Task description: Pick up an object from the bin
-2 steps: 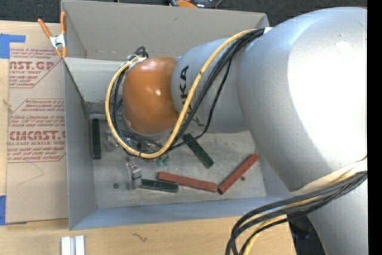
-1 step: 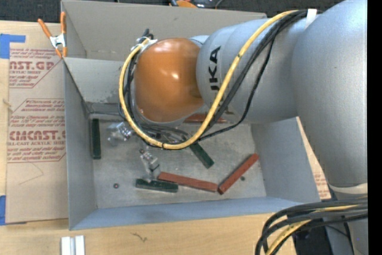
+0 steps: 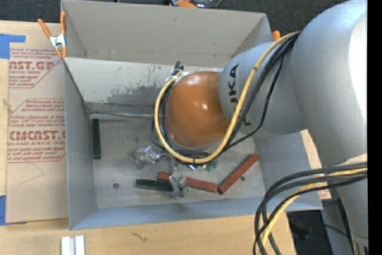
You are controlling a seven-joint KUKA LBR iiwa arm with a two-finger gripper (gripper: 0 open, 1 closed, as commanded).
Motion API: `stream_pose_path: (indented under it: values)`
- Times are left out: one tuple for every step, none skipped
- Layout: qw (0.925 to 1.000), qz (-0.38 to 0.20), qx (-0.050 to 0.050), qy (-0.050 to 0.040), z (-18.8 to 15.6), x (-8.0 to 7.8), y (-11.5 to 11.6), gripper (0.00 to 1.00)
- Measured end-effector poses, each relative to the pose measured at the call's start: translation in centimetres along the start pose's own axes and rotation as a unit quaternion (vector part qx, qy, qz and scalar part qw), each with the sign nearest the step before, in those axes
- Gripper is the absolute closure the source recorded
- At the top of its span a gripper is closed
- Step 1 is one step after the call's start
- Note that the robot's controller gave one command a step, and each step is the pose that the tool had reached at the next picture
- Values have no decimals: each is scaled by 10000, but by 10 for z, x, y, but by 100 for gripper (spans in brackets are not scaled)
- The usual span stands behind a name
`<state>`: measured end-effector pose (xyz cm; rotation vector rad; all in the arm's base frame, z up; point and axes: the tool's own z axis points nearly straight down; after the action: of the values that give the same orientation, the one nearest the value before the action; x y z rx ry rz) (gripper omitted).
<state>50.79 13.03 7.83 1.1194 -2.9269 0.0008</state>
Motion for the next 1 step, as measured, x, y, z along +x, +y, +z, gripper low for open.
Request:
stream_pose_path:
  values:
    - [10000, -16, 3, -37, -4, -4, 2, 100]
